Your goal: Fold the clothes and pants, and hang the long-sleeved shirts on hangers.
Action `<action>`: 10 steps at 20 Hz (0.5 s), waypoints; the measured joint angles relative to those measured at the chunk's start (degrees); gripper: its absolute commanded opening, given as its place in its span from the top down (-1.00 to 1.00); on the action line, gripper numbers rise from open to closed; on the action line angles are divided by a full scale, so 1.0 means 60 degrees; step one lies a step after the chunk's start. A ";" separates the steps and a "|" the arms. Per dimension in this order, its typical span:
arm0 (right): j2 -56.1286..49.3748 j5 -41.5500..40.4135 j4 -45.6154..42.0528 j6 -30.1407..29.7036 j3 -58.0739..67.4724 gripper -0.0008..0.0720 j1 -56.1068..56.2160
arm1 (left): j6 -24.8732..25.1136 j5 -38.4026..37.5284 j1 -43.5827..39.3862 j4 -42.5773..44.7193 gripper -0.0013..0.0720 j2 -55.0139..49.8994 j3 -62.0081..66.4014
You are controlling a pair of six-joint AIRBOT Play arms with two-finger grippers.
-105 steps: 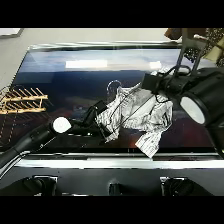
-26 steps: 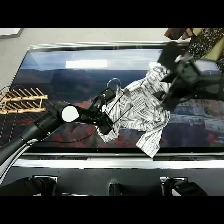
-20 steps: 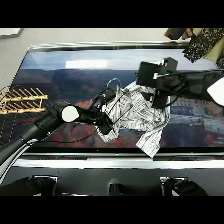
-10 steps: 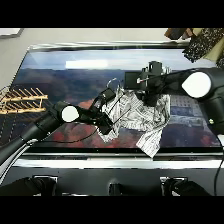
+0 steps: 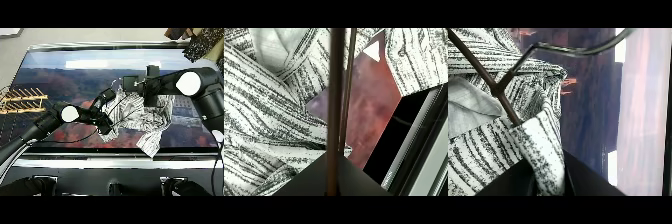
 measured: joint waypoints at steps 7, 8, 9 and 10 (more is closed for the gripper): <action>0.0798 0.0729 -0.0499 0.1701 0.0000 0.90 0.0000 | -0.0535 0.0117 0.0197 -0.0029 -0.59 0.0004 0.0004; 0.0849 0.0885 -0.0619 0.1967 0.0000 0.90 0.0000 | -0.0663 0.0076 0.0229 -0.0033 -0.67 0.0004 0.0000; 0.0889 0.0998 -0.0736 0.2244 0.0000 0.90 -0.0004 | -0.0758 0.0069 0.0277 -0.0029 -0.67 0.0004 0.0004; 0.0922 0.1071 -0.0827 0.2481 0.0000 0.90 0.0000 | -0.0856 0.0080 0.0331 0.0015 -0.67 0.0004 0.0004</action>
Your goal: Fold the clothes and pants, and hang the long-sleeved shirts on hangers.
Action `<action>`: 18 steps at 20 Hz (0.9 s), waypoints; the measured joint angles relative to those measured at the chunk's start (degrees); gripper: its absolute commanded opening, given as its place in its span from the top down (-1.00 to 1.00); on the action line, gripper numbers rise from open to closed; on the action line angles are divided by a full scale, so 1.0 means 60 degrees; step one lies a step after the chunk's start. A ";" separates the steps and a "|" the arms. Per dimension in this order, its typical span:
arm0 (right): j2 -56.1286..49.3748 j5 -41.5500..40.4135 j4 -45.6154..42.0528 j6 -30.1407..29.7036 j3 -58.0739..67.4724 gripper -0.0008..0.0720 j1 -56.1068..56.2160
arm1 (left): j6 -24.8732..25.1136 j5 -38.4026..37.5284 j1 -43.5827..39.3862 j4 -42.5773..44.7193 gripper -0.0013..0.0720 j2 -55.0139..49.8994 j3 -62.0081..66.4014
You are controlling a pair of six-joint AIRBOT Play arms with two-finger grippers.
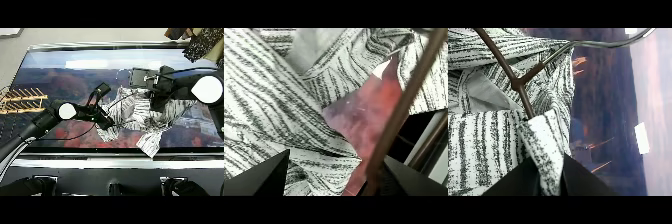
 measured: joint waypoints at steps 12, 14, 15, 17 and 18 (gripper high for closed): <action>0.0284 -0.0026 -0.1322 0.2900 0.0000 0.90 0.0000 | -0.2127 0.0062 0.2874 -0.0022 -0.69 0.0703 -0.0106; 0.0284 -0.0208 -0.1464 0.3665 -0.0007 0.90 0.0011 | -0.2470 0.0433 0.3595 -0.0153 -0.69 0.1013 -0.0412; 0.0288 -0.0226 -0.1523 0.3993 -0.0011 0.90 0.0011 | -0.2626 0.0605 0.3880 -0.0401 -0.69 0.1151 -0.0663; 0.0295 -0.0270 -0.1344 0.4572 -0.0015 0.90 0.0011 | -0.2761 0.1111 0.4200 -0.0962 -0.69 0.1344 -0.1290; 0.0306 -0.0240 -0.1166 0.4823 -0.0015 0.90 0.0007 | -0.2761 0.1366 0.4186 -0.1180 -0.69 0.1395 -0.1588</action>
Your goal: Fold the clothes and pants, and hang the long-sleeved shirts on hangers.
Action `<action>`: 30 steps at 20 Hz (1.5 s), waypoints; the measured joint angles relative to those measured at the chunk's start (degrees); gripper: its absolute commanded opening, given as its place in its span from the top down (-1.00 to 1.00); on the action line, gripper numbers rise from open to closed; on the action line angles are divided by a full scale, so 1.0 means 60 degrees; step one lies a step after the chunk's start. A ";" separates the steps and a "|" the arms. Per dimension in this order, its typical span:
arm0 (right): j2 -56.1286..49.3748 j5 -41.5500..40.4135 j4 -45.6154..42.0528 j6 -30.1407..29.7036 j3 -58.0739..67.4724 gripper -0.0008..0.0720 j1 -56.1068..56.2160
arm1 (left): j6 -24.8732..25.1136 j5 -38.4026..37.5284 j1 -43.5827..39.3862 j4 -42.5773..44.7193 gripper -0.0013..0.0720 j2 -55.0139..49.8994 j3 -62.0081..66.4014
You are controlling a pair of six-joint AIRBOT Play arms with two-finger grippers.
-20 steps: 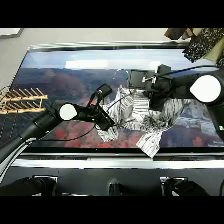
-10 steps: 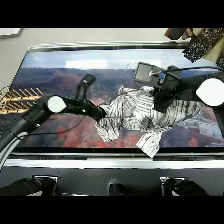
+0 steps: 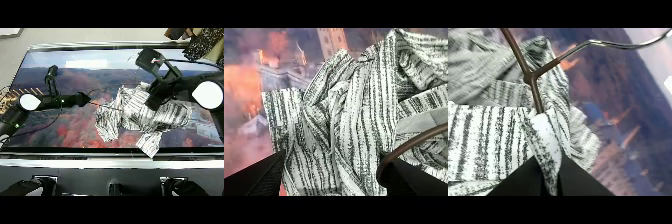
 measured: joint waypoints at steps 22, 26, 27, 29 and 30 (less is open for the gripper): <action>-0.0670 -0.0525 -0.2109 0.1311 0.0004 0.90 -0.0018 | 0.0051 0.3468 -0.2896 -0.2594 -0.69 0.0120 -0.0015; -0.0273 -0.0288 -0.2583 0.1479 0.0004 0.90 -0.0018 | 0.0703 0.2801 -0.2962 -0.2623 -0.69 -0.0237 0.0015; -0.0189 -0.0215 -0.2728 0.1585 0.0004 0.90 -0.0018 | 0.0874 0.2703 -0.3136 -0.2623 -0.69 -0.0419 0.0025; -0.0095 0.0033 -0.2885 0.1814 0.0004 0.90 -0.0018 | 0.1133 0.2732 -0.3585 -0.2630 -0.69 -0.0896 0.0124; -0.0066 0.0124 -0.2943 0.1927 0.0004 0.90 -0.0018 | 0.1231 0.2765 -0.3840 -0.2634 -0.69 -0.1195 0.0244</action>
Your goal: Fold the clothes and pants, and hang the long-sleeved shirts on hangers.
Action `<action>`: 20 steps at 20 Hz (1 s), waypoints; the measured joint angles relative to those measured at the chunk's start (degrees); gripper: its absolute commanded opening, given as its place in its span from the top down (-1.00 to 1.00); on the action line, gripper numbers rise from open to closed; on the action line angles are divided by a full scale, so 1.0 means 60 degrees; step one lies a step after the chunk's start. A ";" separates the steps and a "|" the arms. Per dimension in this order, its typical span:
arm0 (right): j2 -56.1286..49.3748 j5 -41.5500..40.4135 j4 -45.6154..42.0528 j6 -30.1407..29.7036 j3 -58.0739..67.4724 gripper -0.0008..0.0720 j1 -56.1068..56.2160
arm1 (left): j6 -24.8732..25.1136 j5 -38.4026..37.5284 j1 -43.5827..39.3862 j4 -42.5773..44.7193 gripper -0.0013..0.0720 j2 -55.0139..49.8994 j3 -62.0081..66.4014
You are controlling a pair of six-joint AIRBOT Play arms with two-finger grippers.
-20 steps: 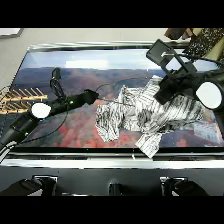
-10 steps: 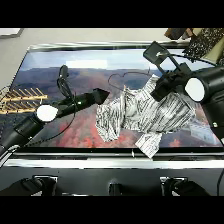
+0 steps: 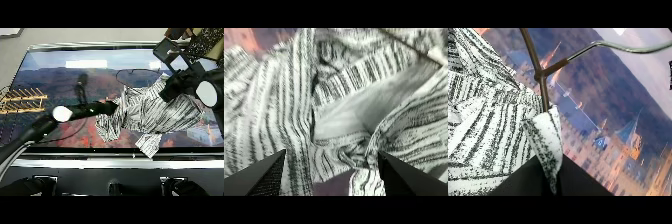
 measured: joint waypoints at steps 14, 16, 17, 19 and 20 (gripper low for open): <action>0.0069 0.0412 -0.0175 0.0557 0.0000 0.90 0.0000 | 0.0095 0.0229 -0.0772 -0.0350 -0.69 -0.3355 0.2324; 0.0069 0.0415 -0.0153 0.0601 0.0000 0.90 0.0000 | 0.0157 0.0251 -0.0678 -0.0750 -0.69 -0.3661 0.2517; 0.0069 0.0415 -0.0149 0.0627 0.0000 0.90 0.0000 | 0.0219 0.0226 -0.0645 -0.0900 -0.68 -0.3818 0.2656; 0.0069 0.0415 -0.0146 0.0634 0.0000 0.90 0.0000 | 0.0295 0.0058 -0.0605 -0.1107 -0.63 -0.4167 0.2998; 0.0069 0.0415 -0.0146 0.0645 0.0000 0.90 0.0000 | 0.0331 -0.0058 -0.0594 -0.1195 -0.45 -0.4335 0.3173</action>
